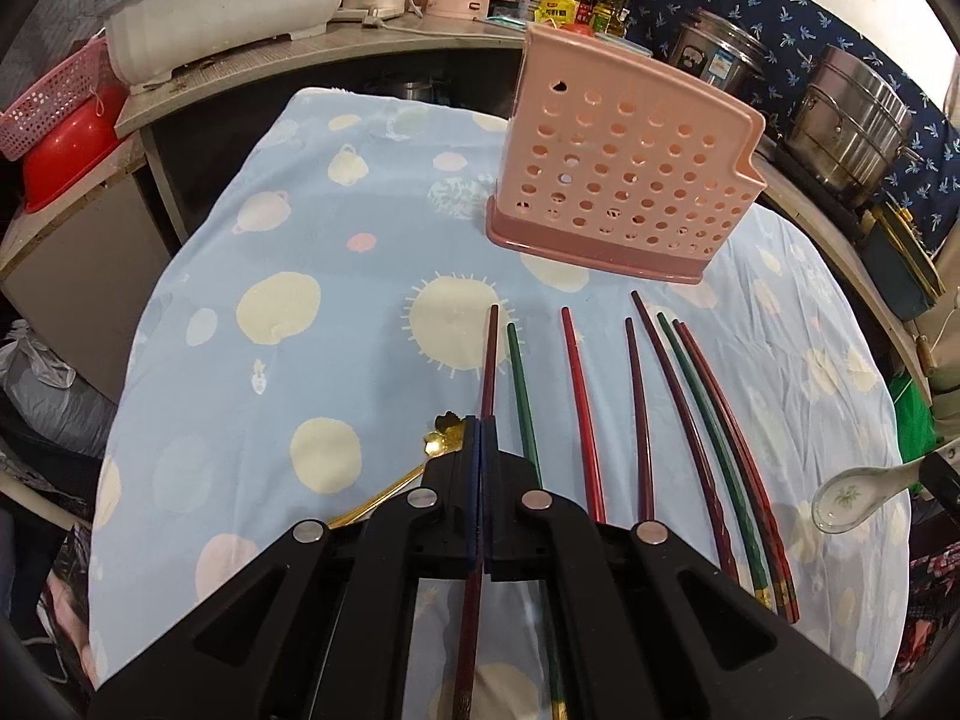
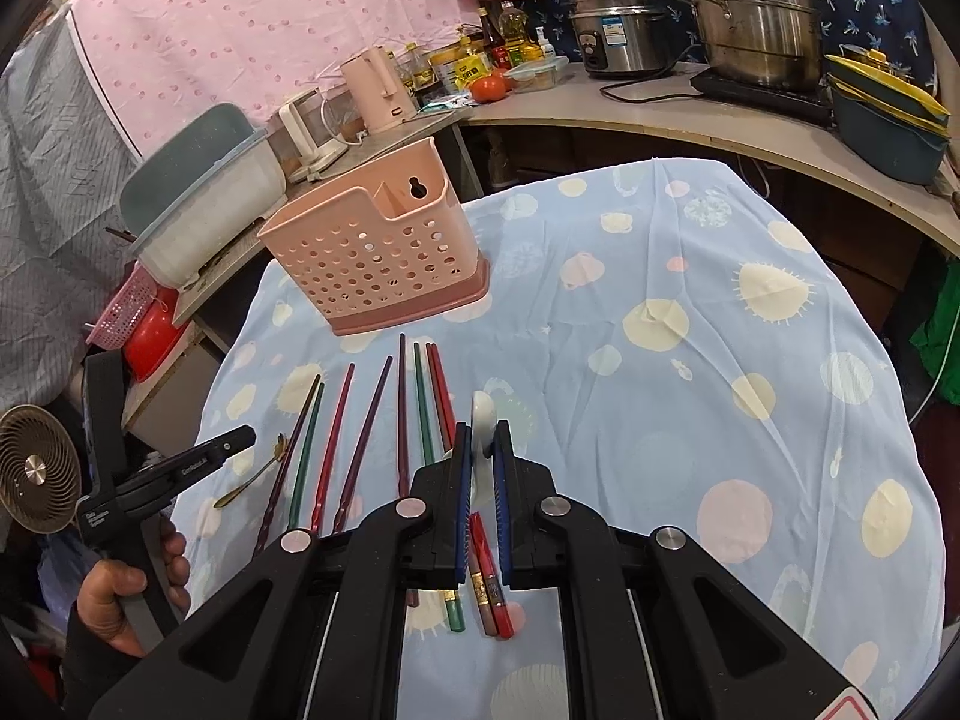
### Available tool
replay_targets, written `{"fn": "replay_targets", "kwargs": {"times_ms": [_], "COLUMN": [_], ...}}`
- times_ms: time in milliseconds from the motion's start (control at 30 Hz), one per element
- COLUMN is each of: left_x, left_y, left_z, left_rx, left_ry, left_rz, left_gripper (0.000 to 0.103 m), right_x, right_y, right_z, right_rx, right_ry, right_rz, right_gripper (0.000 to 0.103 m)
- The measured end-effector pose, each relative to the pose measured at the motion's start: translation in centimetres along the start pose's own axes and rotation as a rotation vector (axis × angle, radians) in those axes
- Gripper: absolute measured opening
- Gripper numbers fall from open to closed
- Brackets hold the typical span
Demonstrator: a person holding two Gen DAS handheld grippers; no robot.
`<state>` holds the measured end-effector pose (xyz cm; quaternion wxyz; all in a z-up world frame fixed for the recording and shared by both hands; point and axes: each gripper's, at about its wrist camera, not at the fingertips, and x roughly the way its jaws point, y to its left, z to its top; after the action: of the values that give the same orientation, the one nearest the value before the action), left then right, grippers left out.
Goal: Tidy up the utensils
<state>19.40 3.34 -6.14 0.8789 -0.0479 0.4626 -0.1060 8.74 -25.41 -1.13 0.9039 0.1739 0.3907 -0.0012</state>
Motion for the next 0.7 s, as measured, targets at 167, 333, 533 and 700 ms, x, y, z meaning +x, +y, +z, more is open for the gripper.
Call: {"fn": "replay_targets", "kwargs": {"times_ms": [167, 333, 533, 700], "left_x": [0.6, 2.2, 4.4, 4.3], "left_y": [-0.1, -0.7, -0.1, 1.2], "left_z": [-0.3, -0.5, -0.8, -0.7], "left_rx": [0.006, 0.005, -0.002, -0.038], "left_ry": [0.012, 0.016, 0.065, 0.069], "left_rz": [0.02, 0.054, 0.059, 0.033], "left_gripper": [0.005, 0.045, 0.031, 0.025], "right_x": [-0.1, 0.2, 0.9, 1.1], "right_y": [-0.1, -0.4, -0.6, -0.5], "right_z": [-0.1, -0.1, 0.0, 0.1], "right_rx": [0.01, 0.013, 0.014, 0.012], "right_ry": [0.006, 0.013, 0.023, 0.024], "right_rz": [0.008, 0.002, 0.0, 0.0], "right_gripper": [0.007, 0.007, 0.007, 0.007]}}
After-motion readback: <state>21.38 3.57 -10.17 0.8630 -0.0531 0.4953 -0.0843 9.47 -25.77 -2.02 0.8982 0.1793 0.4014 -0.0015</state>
